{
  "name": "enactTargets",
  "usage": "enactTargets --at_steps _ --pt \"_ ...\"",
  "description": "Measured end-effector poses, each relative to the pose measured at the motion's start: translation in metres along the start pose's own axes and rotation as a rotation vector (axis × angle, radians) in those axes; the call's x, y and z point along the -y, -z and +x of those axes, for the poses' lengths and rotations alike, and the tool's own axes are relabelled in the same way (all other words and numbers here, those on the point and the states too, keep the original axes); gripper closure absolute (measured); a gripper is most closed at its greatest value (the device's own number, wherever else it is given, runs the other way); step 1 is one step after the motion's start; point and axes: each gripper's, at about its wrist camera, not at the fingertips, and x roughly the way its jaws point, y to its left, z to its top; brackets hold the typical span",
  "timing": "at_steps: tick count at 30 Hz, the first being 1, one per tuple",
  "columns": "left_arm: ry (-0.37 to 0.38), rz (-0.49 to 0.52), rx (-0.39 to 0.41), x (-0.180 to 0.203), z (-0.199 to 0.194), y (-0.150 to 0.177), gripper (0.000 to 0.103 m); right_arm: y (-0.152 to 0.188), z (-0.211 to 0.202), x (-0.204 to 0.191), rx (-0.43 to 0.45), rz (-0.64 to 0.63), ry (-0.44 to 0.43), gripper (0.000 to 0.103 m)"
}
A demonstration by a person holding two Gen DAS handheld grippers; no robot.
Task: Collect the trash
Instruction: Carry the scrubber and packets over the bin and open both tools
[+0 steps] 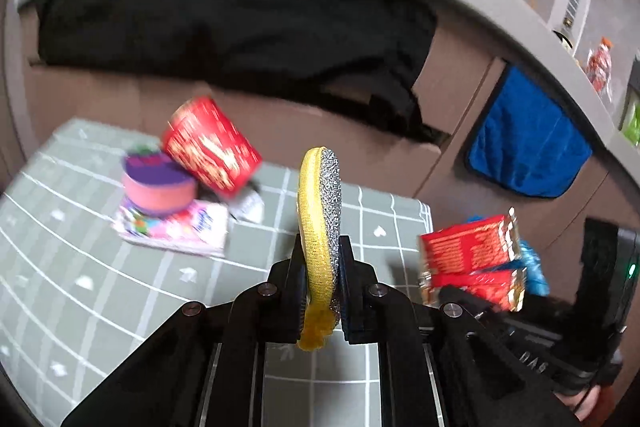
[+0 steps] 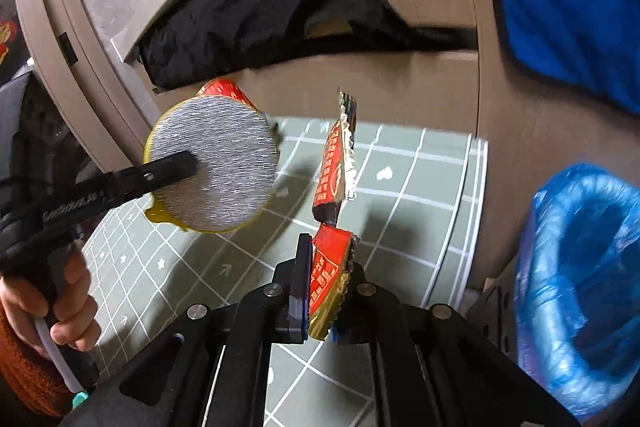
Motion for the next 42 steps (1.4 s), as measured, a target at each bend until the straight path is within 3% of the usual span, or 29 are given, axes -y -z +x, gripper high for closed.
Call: enactTargets --at_steps 7,14,17,24,33,42 --pt "-0.061 0.050 0.112 0.024 -0.041 -0.013 0.090 -0.017 -0.037 -0.012 0.064 -0.055 0.014 0.097" --pt "-0.029 0.127 0.220 0.075 -0.072 -0.030 0.090 -0.037 -0.105 -0.009 0.187 -0.121 0.078 0.097" --pt "-0.021 0.200 0.279 0.109 -0.081 -0.034 0.090 -0.041 -0.139 0.002 0.241 -0.133 0.121 0.097" --pt "0.049 0.311 0.332 0.179 -0.083 -0.033 0.090 -0.033 -0.192 0.042 0.296 -0.114 0.234 0.097" --pt "0.137 0.383 0.309 0.245 -0.062 -0.022 0.089 -0.011 -0.219 0.103 0.286 -0.017 0.318 0.097" --pt "0.179 0.388 0.189 0.276 -0.011 -0.008 0.089 0.007 -0.221 0.148 0.242 0.056 0.351 0.097"
